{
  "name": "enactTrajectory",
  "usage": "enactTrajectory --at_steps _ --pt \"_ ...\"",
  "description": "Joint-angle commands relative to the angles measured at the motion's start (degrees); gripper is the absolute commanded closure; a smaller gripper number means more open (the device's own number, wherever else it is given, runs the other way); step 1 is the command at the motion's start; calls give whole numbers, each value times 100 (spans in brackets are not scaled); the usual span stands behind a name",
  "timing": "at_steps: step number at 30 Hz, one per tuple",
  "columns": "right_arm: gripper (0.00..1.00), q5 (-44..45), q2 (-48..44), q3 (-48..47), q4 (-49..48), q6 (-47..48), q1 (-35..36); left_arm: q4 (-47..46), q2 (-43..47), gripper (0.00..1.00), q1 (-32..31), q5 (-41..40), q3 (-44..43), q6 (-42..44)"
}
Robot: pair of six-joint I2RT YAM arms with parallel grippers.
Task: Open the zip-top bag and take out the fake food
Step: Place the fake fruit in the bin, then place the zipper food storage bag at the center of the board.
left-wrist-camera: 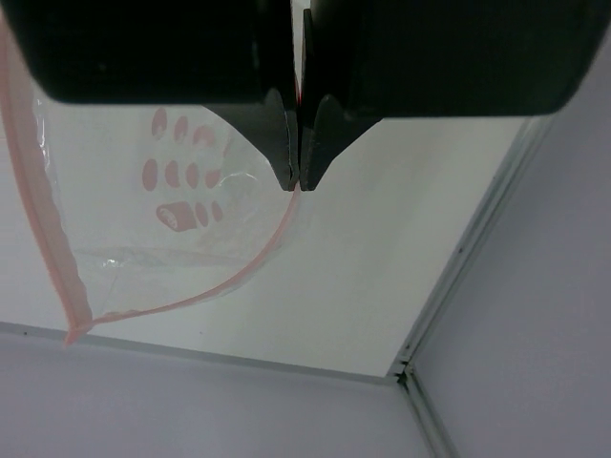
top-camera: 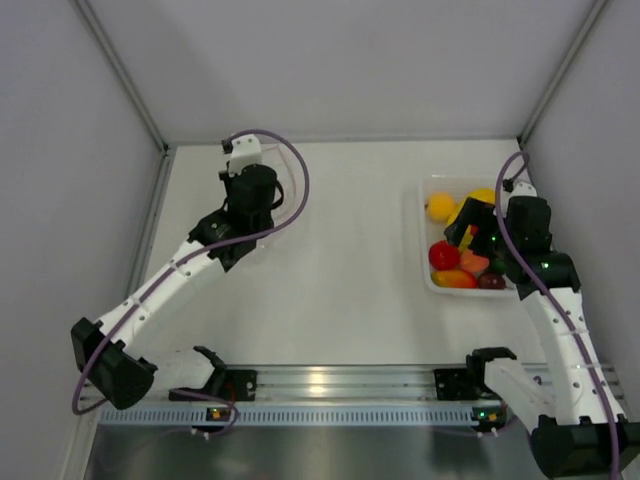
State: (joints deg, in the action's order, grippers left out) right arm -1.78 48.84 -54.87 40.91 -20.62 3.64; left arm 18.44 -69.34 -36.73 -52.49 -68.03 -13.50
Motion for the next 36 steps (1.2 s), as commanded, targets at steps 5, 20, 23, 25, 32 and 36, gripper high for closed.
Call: enactTrajectory --at_steps 5,20,23,25,32,36 --pt "1 -745 -59 -147 -302 -3 49 -121 -1537 100 236 -623 -1361 1488" --pt "1 -823 -261 -59 -232 50 40 -112 -3955 100 755 1328 -2355 287" --pt "1 -929 -252 20 -302 32 40 -121 -4122 99 755 1987 -2329 -91" --pt "0 -973 -252 55 -337 -3 49 -130 -4262 100 738 2391 -2346 -302" --pt "1 -1000 -270 135 -399 32 49 -183 -4782 100 746 3112 -2513 -303" --pt "1 -1026 -287 108 -399 67 49 -200 -4694 89 746 3552 -2557 -320"
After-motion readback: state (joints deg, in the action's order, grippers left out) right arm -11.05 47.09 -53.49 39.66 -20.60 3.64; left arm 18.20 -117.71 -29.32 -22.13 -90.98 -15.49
